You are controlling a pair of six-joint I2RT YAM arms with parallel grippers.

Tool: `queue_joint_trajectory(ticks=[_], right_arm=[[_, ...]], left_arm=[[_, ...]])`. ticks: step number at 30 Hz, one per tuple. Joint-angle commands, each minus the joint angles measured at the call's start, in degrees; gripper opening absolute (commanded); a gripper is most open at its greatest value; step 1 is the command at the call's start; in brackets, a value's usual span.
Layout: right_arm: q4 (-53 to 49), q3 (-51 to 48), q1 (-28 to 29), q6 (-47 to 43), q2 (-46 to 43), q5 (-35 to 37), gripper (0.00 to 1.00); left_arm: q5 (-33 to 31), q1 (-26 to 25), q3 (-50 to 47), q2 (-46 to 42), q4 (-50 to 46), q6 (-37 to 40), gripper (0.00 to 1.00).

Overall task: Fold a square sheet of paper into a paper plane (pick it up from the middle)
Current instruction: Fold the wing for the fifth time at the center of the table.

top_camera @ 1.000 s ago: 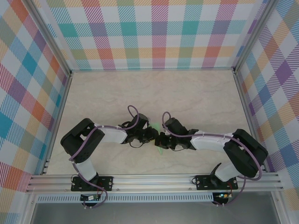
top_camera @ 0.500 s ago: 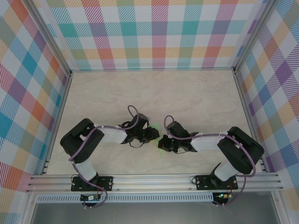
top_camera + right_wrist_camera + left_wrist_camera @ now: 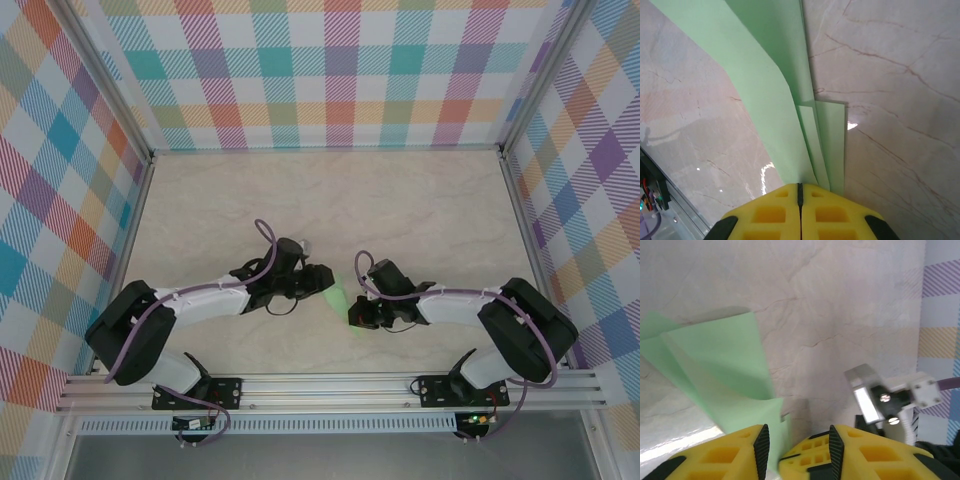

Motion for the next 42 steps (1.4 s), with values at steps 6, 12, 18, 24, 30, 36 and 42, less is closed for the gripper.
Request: queue_joint_trajectory(ticks=[6,12,18,24,30,36,42], right_arm=[[-6.89,0.89,-0.64,-3.31,3.99,-0.31,0.06],[-6.98,0.70,-0.73,-2.98,3.86,0.03,0.06],[-7.21,0.73,-0.78,-2.75,4.42,-0.27,0.07],[-8.16,0.51,-0.73,-3.06,4.16,-0.62,0.06],[-9.20,0.59,-0.71,-3.56,4.16,-0.76,0.06],[-10.20,0.74,-0.73,-4.16,4.74,-0.38,0.06],[-10.75,0.69,-0.77,-4.81,4.96,-0.19,0.05]], left_arm=[[2.31,-2.54,-1.92,3.51,7.54,0.79,0.39],[3.26,-2.77,-0.02,7.33,9.53,1.48,0.40],[0.42,-2.79,0.89,10.57,8.94,2.23,0.39],[-2.44,-2.05,1.31,13.22,7.91,3.58,0.39],[-2.56,-0.44,1.45,14.73,6.23,3.96,0.39],[-1.80,2.14,2.10,13.02,2.95,6.02,0.39],[-0.16,5.71,3.55,13.20,0.56,8.84,0.39]])
